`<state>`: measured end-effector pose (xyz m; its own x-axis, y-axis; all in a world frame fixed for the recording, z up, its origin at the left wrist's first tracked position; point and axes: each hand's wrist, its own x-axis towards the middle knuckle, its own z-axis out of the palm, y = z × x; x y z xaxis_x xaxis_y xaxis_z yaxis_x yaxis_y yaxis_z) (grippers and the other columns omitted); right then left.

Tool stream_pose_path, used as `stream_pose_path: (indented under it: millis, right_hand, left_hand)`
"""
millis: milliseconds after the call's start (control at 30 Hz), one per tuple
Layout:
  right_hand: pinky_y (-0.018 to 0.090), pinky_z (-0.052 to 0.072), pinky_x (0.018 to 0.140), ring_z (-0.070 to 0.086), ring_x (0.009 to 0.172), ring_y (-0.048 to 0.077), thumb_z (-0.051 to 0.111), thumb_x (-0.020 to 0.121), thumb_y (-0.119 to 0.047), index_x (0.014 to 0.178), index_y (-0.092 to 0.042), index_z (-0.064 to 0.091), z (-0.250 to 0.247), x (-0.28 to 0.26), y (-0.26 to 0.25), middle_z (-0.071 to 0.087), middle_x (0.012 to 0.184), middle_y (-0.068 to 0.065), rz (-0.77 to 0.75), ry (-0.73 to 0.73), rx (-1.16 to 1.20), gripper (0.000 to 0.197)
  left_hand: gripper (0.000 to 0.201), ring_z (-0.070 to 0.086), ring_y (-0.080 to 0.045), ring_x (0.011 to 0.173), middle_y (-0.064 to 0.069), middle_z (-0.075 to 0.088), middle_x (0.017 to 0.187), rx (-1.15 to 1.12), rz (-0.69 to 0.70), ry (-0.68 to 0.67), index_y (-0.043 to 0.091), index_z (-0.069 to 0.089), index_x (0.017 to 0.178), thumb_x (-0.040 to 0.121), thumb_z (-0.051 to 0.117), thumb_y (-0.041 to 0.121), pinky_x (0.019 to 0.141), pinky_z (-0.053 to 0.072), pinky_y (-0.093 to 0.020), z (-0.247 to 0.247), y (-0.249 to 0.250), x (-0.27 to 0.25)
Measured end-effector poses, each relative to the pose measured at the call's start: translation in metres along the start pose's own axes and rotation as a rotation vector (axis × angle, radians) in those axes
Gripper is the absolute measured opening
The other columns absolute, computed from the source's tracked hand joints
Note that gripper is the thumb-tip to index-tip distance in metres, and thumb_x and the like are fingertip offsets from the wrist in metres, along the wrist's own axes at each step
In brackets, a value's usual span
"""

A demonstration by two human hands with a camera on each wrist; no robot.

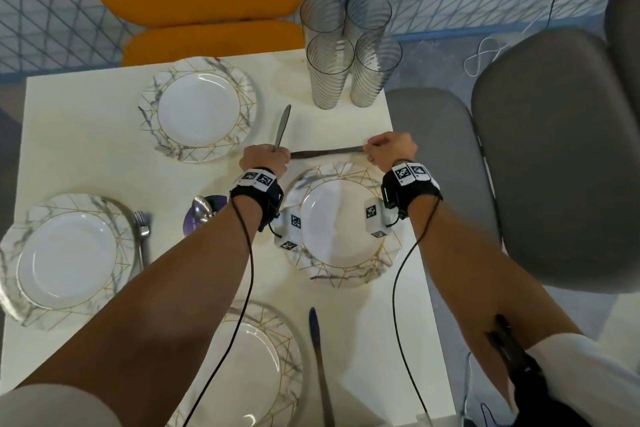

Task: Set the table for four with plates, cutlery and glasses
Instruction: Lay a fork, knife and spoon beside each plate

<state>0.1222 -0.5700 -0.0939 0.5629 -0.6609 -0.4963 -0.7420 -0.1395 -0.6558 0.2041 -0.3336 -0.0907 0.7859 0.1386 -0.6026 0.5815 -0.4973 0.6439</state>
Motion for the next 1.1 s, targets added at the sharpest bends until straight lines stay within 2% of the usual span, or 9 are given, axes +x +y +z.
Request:
stream_pose_path:
  millis: [100,167,300,500,633,767,833,967,1100]
  right_hand:
    - [0.037,0.059,0.092,0.070,0.100,0.025,0.082,0.081,-0.022,0.090,-0.018,0.078,0.006,0.002,0.003,0.076,0.093,0.007,-0.039,0.028,-0.072,0.012]
    - [0.034,0.055,0.097,0.062,0.112,0.026,0.081,0.082,-0.024,0.098,-0.015,0.077,0.007,0.002,0.003,0.074,0.098,0.008,-0.058,0.052,-0.126,0.018]
    - [0.018,0.046,0.082,0.061,0.096,0.018,0.081,0.083,-0.022,0.099,-0.013,0.076,0.007,0.004,0.005,0.070,0.106,0.008,-0.063,0.072,-0.157,0.019]
    - [0.021,0.046,0.083,0.059,0.107,0.020,0.084,0.079,-0.024,0.095,-0.019,0.074,0.011,0.003,0.004,0.066,0.114,0.008,-0.078,0.092,-0.244,0.020]
    - [0.023,0.050,0.084,0.059,0.110,0.020,0.085,0.078,-0.026,0.096,-0.016,0.074,0.008,0.006,0.004,0.067,0.109,0.007,-0.072,0.081,-0.232,0.023]
    - [0.021,0.051,0.084,0.061,0.100,0.016,0.085,0.079,-0.024,0.095,-0.013,0.075,0.006,0.007,0.003,0.069,0.106,0.006,-0.072,0.076,-0.208,0.021]
    - [0.020,0.049,0.082,0.057,0.094,0.014,0.084,0.080,-0.023,0.097,-0.012,0.076,0.006,0.006,0.003,0.067,0.109,0.008,-0.065,0.080,-0.199,0.022]
    - [0.026,0.055,0.089,0.058,0.096,0.016,0.084,0.081,-0.022,0.099,-0.012,0.075,0.006,0.006,0.002,0.064,0.112,0.008,-0.064,0.080,-0.196,0.022]
    - [0.026,0.054,0.085,0.060,0.096,0.017,0.084,0.080,-0.025,0.098,-0.015,0.074,0.005,0.005,0.001,0.066,0.112,0.007,-0.055,0.071,-0.187,0.023]
  left_hand:
    - [0.006,0.076,-0.023,0.076,-0.010,0.079,0.086,0.019,-0.025,0.032,0.016,0.074,0.081,0.082,0.075,0.022,0.076,0.065,-0.037,0.004,-0.004,-0.001]
    - [0.018,0.077,-0.024,0.082,-0.008,0.078,0.086,0.068,-0.008,0.050,0.015,0.078,0.090,0.079,0.075,0.028,0.077,0.065,-0.039,0.007,-0.007,0.003]
    - [0.029,0.071,-0.026,0.090,-0.006,0.073,0.093,0.221,0.064,0.078,0.005,0.076,0.096,0.096,0.059,0.029,0.079,0.054,-0.027,0.009,-0.002,-0.005]
    - [0.034,0.071,-0.030,0.100,-0.012,0.075,0.109,0.401,0.132,0.085,0.004,0.074,0.111,0.100,0.053,0.027,0.071,0.048,-0.029,0.013,0.000,-0.007]
    - [0.034,0.069,-0.032,0.105,-0.012,0.074,0.110,0.453,0.142,0.085,0.003,0.073,0.111,0.100,0.054,0.028,0.076,0.051,-0.030,0.015,-0.002,-0.002]
    - [0.034,0.070,-0.033,0.104,-0.014,0.074,0.108,0.473,0.135,0.079,0.002,0.074,0.106,0.100,0.056,0.029,0.088,0.057,-0.036,0.016,-0.002,0.000]
    - [0.033,0.070,-0.033,0.102,-0.013,0.075,0.106,0.466,0.138,0.073,0.002,0.074,0.104,0.100,0.057,0.029,0.088,0.057,-0.035,0.016,-0.002,0.000]
    - [0.028,0.071,-0.028,0.098,-0.009,0.075,0.101,0.422,0.125,0.060,0.005,0.076,0.103,0.100,0.060,0.027,0.073,0.048,-0.027,0.013,-0.001,-0.002]
    - [0.031,0.071,-0.029,0.097,-0.009,0.076,0.101,0.375,0.113,0.028,0.006,0.077,0.105,0.098,0.065,0.033,0.086,0.055,-0.031,0.009,-0.001,-0.003]
